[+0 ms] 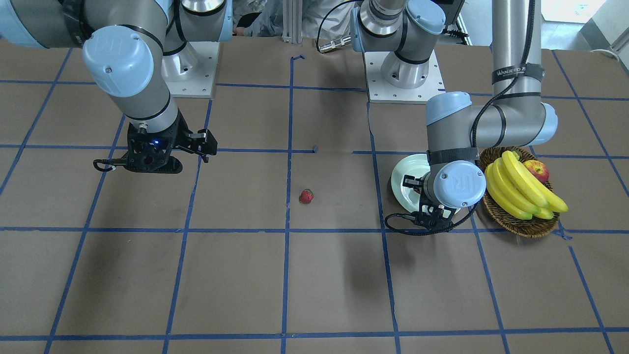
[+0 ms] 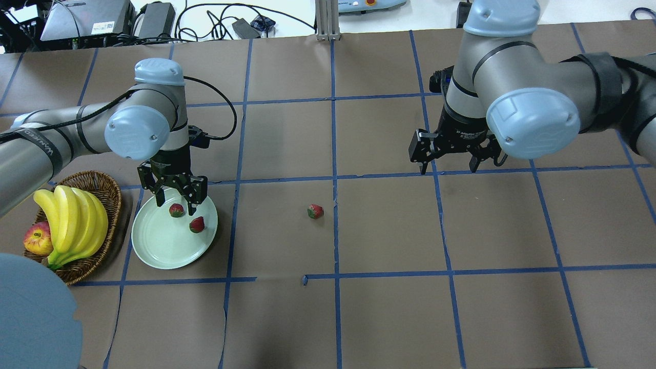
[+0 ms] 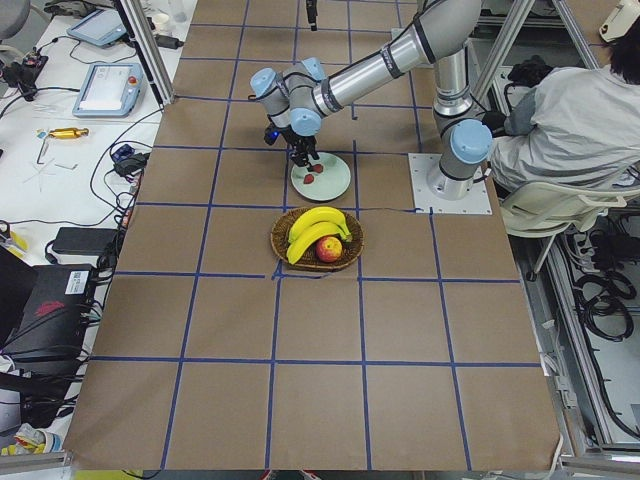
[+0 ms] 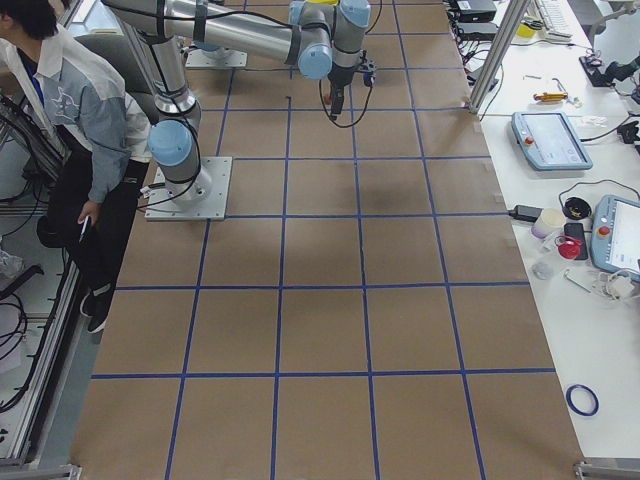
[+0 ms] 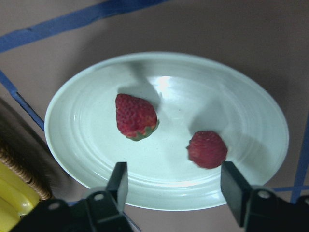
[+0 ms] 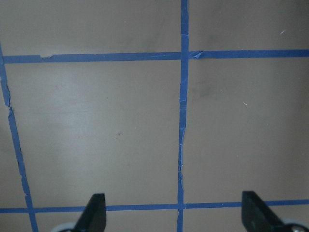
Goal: Collect all strawberries into plate
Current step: 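Carry the strawberry onto the plate and open the left gripper, then move the left gripper over the last strawberry on the table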
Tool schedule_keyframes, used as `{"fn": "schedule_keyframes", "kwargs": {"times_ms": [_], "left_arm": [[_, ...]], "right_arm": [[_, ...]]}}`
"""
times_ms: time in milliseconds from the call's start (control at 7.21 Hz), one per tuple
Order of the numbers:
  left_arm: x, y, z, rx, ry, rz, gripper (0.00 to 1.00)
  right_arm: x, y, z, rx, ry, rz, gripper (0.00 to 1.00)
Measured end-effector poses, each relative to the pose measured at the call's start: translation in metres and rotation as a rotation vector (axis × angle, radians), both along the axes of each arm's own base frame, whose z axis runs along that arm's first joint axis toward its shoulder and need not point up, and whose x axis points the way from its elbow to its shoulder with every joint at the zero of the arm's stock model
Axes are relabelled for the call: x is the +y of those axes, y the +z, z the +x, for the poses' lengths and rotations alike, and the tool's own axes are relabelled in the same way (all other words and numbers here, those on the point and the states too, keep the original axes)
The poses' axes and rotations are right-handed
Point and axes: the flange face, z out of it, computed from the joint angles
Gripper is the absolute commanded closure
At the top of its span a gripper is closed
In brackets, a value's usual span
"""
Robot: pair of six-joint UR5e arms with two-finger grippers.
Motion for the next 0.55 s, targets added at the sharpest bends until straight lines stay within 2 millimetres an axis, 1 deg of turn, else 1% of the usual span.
{"fn": "schedule_keyframes", "kwargs": {"times_ms": [139,277,416,555], "left_arm": [[-0.011,0.021,-0.003,0.013,0.003,-0.049,0.00],[-0.020,0.045,-0.013,0.049,0.015,-0.104,0.00],[-0.023,0.061,-0.030,0.093,0.023,-0.142,0.00],[-0.019,0.070,-0.060,0.111,0.011,-0.165,0.00]], "right_arm": [[0.000,0.000,0.000,0.000,0.000,0.000,0.00],[0.000,0.000,0.000,-0.002,-0.001,0.002,0.00],[0.000,-0.001,0.000,-0.003,-0.002,0.003,0.00],[0.000,-0.001,-0.001,-0.003,-0.002,0.003,0.00]]}}
